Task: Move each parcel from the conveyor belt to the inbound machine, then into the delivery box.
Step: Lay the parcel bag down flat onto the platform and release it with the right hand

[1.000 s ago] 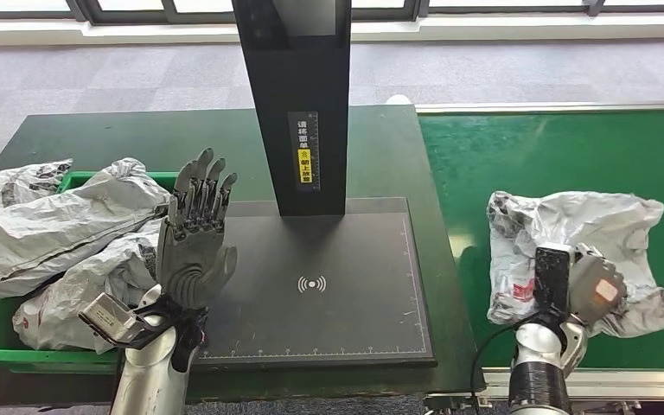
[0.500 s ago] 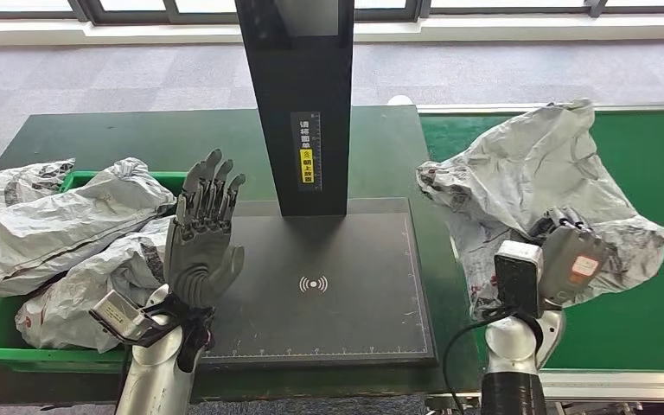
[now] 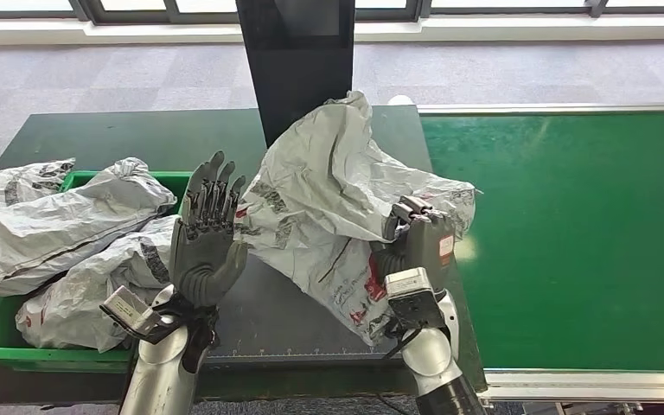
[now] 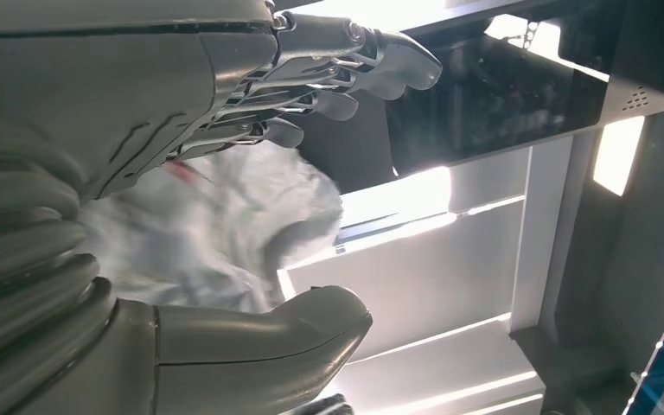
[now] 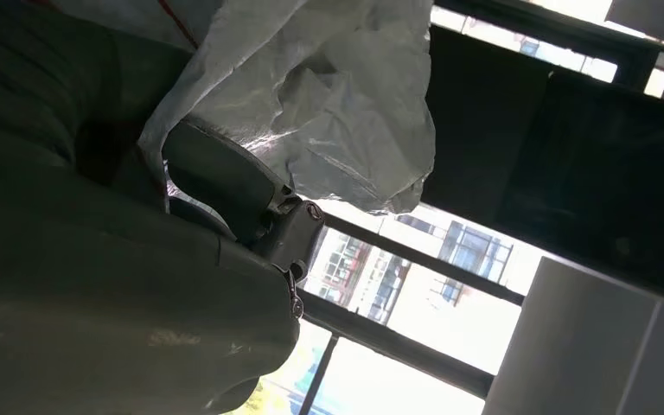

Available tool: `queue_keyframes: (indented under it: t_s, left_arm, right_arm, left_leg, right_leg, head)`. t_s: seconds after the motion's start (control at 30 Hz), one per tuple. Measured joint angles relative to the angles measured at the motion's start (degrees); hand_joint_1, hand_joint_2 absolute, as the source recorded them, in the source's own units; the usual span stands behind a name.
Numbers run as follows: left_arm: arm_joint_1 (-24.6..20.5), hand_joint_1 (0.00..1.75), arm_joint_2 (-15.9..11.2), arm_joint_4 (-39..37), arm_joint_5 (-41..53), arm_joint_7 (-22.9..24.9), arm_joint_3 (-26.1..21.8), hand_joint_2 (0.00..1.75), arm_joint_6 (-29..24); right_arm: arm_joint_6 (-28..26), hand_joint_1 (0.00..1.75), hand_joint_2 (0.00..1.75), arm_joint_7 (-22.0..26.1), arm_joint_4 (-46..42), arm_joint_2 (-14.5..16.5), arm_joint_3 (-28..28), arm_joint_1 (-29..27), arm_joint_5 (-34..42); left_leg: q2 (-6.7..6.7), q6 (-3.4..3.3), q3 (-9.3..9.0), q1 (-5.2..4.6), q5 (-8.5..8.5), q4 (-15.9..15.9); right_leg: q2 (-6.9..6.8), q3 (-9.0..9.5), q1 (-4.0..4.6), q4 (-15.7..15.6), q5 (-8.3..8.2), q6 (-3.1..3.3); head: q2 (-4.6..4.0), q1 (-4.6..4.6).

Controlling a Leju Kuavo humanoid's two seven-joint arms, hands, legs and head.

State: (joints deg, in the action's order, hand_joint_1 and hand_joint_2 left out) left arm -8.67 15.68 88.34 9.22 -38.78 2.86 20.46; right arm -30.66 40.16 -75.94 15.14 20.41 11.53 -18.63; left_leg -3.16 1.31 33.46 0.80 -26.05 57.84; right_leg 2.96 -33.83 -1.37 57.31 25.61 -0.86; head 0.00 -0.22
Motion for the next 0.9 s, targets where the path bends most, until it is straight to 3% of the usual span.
queue_keyframes:
  t_s: [0.07, 0.1, 0.2, 0.23, 0.3, 0.43, 0.9]
  left_arm:
    - [-0.01, 0.0, -0.02, -0.15, -0.1, -0.01, 0.11, 1.75, -0.13]
    - [-0.01, 0.0, -0.03, -0.23, -0.11, -0.02, 0.15, 1.75, -0.16]
    - [-0.05, 0.0, -0.03, -0.47, -0.1, -0.02, 0.28, 1.75, -0.17]
    - [-0.06, 0.0, -0.02, -0.54, 0.03, -0.02, 0.33, 1.75, -0.16]
    - [-0.1, 0.0, 0.0, -0.68, 0.47, -0.02, 0.37, 1.75, -0.07]
    - [-0.17, 0.0, 0.02, -0.94, 0.75, -0.02, 0.5, 1.75, -0.11]
    - [-0.45, 0.0, 0.02, -1.67, 0.39, -0.02, 1.61, 1.75, -1.05]
  right_arm:
    - [0.48, 1.75, 1.75, -0.03, 1.4, -0.19, 1.12, 0.38, 0.82]
    - [0.71, 1.41, 1.75, -0.04, 2.1, -0.26, 1.5, 0.56, 0.99]
    - [1.38, 0.1, 1.75, -0.05, 3.83, -0.34, 2.1, 0.82, 1.05]
    - [1.63, 0.0, 1.75, -0.05, 4.22, -0.34, 2.15, 0.87, 0.86]
    - [2.65, 0.0, 1.75, -0.04, 5.22, -0.33, 2.17, 1.1, -0.25]
    - [3.71, 0.0, 0.0, -0.11, 9.63, -0.28, 2.17, 2.1, -1.13]
    - [4.66, 0.0, 0.0, -0.11, 20.22, -0.1, 2.15, 4.73, -1.73]
  left_leg:
    - [-0.01, 0.0, 0.01, 0.0, 0.0, 0.0]
    - [0.0, 0.0, 0.01, -0.01, 0.0, 0.0]
    - [0.0, 0.0, 0.01, -0.01, 0.0, 0.0]
    - [-0.01, 0.0, 0.01, -0.01, 0.0, 0.0]
    - [0.01, 0.0, 0.0, -0.02, 0.0, 0.0]
    - [0.01, 0.0, 0.0, -0.01, 0.0, 0.0]
    - [0.02, 0.01, 0.0, -0.01, 0.0, 0.0]
  right_leg:
    - [-0.01, 0.0, -0.01, -0.01, 0.0, 0.0]
    - [-0.01, 0.0, -0.01, -0.01, 0.0, 0.0]
    - [-0.01, 0.0, -0.01, -0.02, 0.0, 0.0]
    - [-0.01, -0.01, -0.01, -0.02, 0.0, 0.0]
    - [0.02, -0.01, 0.0, -0.02, -0.01, 0.0]
    - [0.02, -0.02, 0.02, -0.01, -0.01, 0.01]
    - [0.03, -0.05, 0.02, -0.01, -0.01, 0.01]
  head:
    - [0.0, 0.0]
    - [0.0, 0.0]
    - [0.0, 0.0]
    - [0.0, 0.0]
    - [0.0, 0.0]
    - [0.0, 0.0]
    - [0.0, 0.0]
